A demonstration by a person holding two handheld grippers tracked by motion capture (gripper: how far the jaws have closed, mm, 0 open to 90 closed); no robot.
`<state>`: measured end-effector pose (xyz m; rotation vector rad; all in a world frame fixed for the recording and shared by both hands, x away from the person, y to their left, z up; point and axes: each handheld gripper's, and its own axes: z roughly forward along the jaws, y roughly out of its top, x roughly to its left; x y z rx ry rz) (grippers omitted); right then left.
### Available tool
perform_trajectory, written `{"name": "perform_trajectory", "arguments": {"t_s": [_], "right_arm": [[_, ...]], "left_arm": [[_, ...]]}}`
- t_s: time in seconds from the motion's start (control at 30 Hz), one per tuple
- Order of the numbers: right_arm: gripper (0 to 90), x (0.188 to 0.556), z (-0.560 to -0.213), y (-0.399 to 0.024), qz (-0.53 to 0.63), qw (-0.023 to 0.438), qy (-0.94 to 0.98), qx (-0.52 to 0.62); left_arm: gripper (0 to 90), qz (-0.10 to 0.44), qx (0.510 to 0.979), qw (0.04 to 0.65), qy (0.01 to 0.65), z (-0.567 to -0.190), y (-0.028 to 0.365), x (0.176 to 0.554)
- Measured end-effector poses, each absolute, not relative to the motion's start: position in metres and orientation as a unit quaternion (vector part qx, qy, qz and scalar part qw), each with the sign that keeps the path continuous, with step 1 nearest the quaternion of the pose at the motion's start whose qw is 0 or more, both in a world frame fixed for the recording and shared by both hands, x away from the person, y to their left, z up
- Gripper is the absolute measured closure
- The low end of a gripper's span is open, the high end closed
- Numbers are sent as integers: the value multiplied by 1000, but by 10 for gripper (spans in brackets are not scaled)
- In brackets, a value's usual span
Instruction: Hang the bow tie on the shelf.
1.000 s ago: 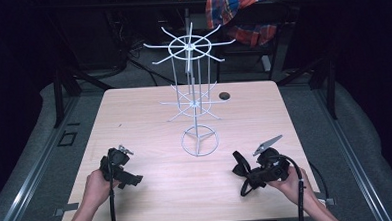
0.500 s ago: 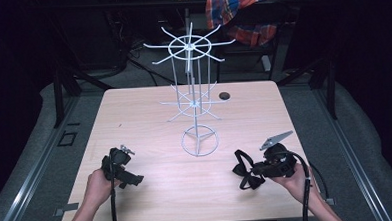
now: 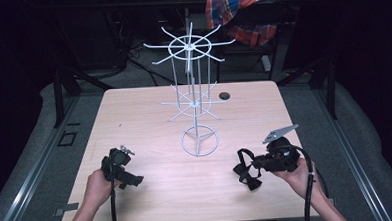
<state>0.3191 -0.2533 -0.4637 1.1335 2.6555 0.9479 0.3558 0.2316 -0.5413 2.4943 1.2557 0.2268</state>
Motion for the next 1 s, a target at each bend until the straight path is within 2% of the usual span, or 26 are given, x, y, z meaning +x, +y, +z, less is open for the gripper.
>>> {"name": "perform_trajectory", "arguments": {"t_s": [0.5, 1.0], "right_arm": [[766, 322, -447, -257, 333, 64, 863, 374], [767, 341, -426, -240, 350, 79, 861, 360]], "left_arm": [[0, 76, 879, 166, 440, -542, 230, 356], [0, 79, 878, 171, 440, -541, 231, 356]]}}
